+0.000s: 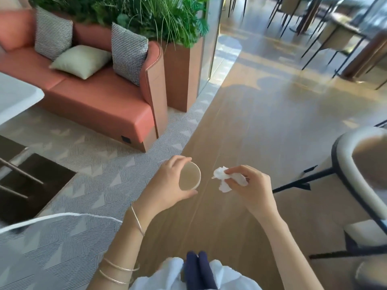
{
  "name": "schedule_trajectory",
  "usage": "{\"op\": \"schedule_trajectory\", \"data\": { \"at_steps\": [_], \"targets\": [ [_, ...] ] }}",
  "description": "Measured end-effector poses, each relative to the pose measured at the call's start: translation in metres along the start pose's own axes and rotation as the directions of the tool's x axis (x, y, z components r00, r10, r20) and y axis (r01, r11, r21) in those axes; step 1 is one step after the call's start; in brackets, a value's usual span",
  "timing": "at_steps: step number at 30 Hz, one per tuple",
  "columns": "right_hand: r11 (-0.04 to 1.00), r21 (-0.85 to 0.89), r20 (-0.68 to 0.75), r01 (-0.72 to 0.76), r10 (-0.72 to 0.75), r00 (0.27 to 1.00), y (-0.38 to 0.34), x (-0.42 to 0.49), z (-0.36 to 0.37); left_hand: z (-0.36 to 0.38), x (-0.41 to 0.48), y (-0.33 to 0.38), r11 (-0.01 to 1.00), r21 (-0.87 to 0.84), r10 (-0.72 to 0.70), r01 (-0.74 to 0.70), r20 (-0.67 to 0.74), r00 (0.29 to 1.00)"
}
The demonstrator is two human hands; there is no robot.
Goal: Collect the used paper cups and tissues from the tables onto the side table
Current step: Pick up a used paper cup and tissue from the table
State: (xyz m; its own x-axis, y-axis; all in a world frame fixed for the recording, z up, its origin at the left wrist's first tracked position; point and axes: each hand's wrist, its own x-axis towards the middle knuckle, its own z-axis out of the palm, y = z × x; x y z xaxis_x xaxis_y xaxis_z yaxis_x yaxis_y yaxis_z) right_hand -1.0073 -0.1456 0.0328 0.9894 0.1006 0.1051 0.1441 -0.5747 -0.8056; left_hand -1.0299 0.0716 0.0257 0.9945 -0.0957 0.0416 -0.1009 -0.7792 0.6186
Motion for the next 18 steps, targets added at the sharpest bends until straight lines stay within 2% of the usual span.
{"op": "schedule_trajectory", "data": {
  "at_steps": [10, 18],
  "targets": [
    [0.996, 0.030, -0.033, -0.080, 0.081, 0.996, 0.044, 0.095, -0.010, 0.025, 0.120, -0.009, 1.000, 0.004, 0.022, -0.022, 0.097, 0.995],
    [0.997, 0.019, -0.108, -0.070, 0.072, 0.992, 0.053, 0.239, -0.002, 0.002, 0.272, -0.038, 0.997, 0.019, 0.078, -0.080, 0.084, 0.993]
  ]
}}
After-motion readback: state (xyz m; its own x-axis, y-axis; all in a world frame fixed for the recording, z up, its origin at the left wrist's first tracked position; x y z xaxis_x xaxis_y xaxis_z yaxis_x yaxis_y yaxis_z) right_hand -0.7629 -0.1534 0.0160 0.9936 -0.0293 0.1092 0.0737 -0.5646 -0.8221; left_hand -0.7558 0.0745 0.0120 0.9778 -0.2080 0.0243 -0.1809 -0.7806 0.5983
